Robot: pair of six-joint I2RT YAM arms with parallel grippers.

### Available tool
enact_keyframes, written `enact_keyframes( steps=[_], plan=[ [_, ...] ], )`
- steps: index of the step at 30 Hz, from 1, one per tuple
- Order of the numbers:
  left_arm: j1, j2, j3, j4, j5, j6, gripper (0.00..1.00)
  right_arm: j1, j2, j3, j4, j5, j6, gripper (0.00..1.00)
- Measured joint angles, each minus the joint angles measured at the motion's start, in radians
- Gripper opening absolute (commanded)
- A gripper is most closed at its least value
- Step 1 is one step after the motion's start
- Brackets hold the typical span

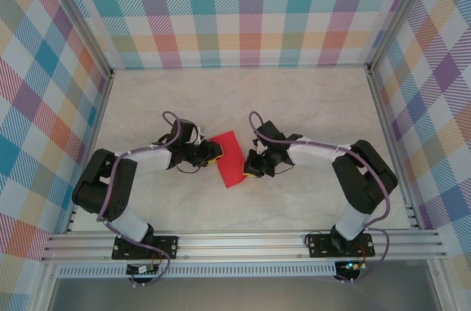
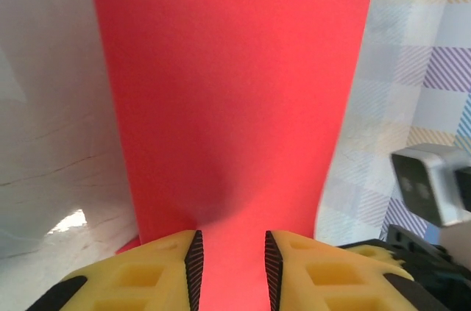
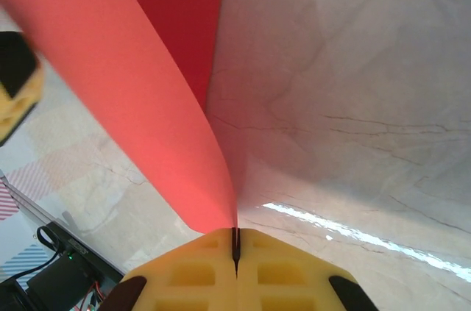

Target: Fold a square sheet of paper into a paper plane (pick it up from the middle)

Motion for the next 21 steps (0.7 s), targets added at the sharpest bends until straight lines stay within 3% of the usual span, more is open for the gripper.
enact_keyframes(
  steps=[8,21],
  plan=[
    [0.0,0.062,0.012,0.0,-0.008,0.007,0.24,0.0,-0.001,0.01,0.023,-0.006,0.004,0.21],
    [-0.005,0.114,0.028,0.0,-0.01,0.012,0.21,0.0,-0.061,-0.114,0.183,-0.008,0.155,0.18]
  ],
)
